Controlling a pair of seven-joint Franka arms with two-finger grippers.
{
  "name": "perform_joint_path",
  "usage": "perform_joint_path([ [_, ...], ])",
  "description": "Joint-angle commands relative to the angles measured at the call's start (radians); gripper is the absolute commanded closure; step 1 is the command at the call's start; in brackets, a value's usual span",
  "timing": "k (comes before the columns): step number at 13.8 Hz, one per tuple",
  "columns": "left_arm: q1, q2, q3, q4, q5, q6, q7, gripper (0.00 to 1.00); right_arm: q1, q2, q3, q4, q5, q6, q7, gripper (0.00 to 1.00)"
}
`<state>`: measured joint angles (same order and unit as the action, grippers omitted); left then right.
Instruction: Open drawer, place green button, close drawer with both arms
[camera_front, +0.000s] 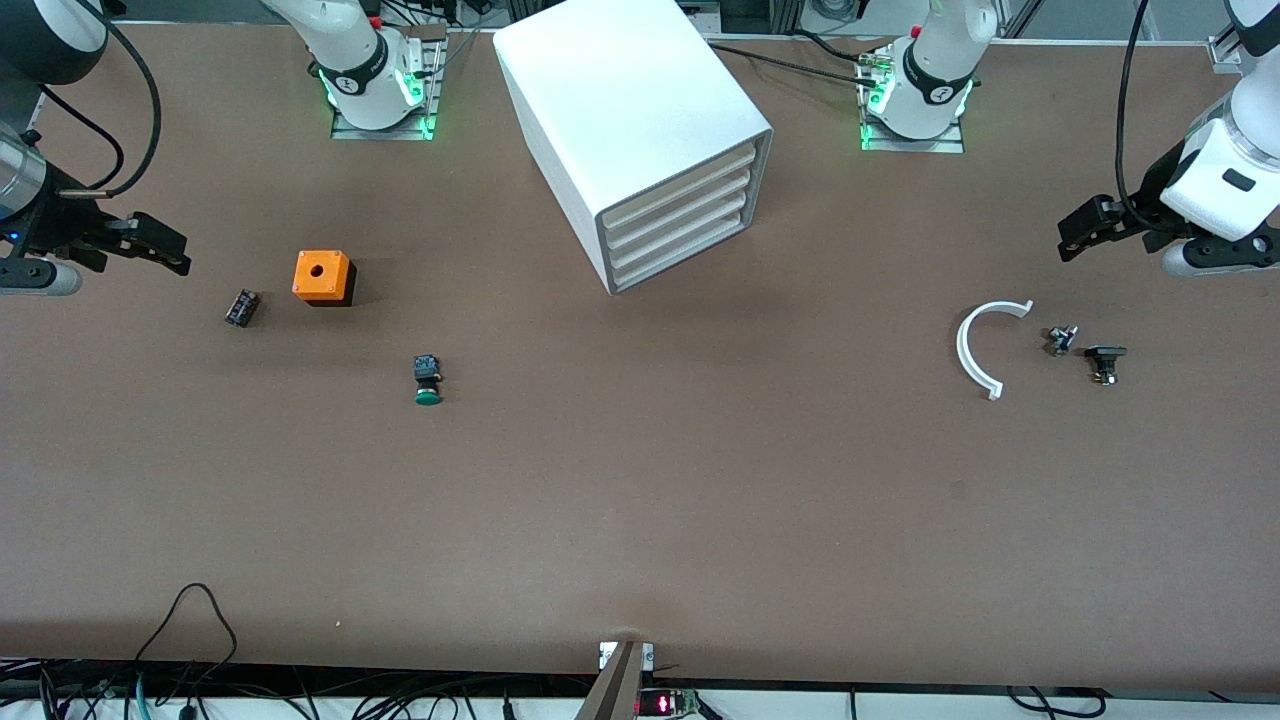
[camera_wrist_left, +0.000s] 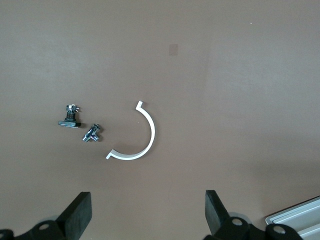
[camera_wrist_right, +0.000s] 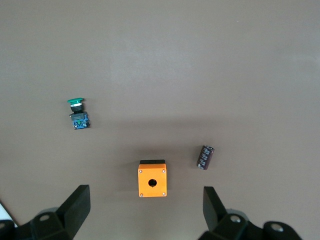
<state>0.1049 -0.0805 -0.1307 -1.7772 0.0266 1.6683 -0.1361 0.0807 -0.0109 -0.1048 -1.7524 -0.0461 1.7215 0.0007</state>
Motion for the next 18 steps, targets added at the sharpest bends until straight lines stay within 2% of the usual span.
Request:
perform_joint_path([
  [1, 0.004, 0.007, -0.003, 0.027, 0.010, -0.032, 0.013, 0.00, -0.001, -0.017, 0.000, -0.006, -0.005, -0.013, 0.004, 0.00],
  [6, -0.001, 0.022, -0.009, 0.042, 0.001, -0.027, 0.023, 0.00, -0.002, -0.017, -0.001, -0.006, -0.002, -0.014, 0.004, 0.00],
  [10, 0.004, 0.042, -0.007, 0.079, -0.072, -0.030, 0.021, 0.00, -0.002, -0.014, 0.000, -0.003, 0.000, -0.005, 0.005, 0.00],
  [14, -0.002, 0.105, -0.012, 0.085, -0.077, -0.035, 0.021, 0.00, -0.004, -0.009, 0.000, -0.001, 0.006, 0.001, 0.004, 0.00],
  [16, -0.002, 0.198, -0.010, 0.084, -0.091, -0.033, 0.027, 0.00, -0.007, -0.003, -0.001, -0.001, 0.006, 0.006, 0.005, 0.00],
  [18, -0.004, 0.223, -0.012, 0.076, -0.128, -0.053, 0.047, 0.00, -0.007, 0.015, 0.000, -0.002, 0.009, 0.019, 0.005, 0.00],
])
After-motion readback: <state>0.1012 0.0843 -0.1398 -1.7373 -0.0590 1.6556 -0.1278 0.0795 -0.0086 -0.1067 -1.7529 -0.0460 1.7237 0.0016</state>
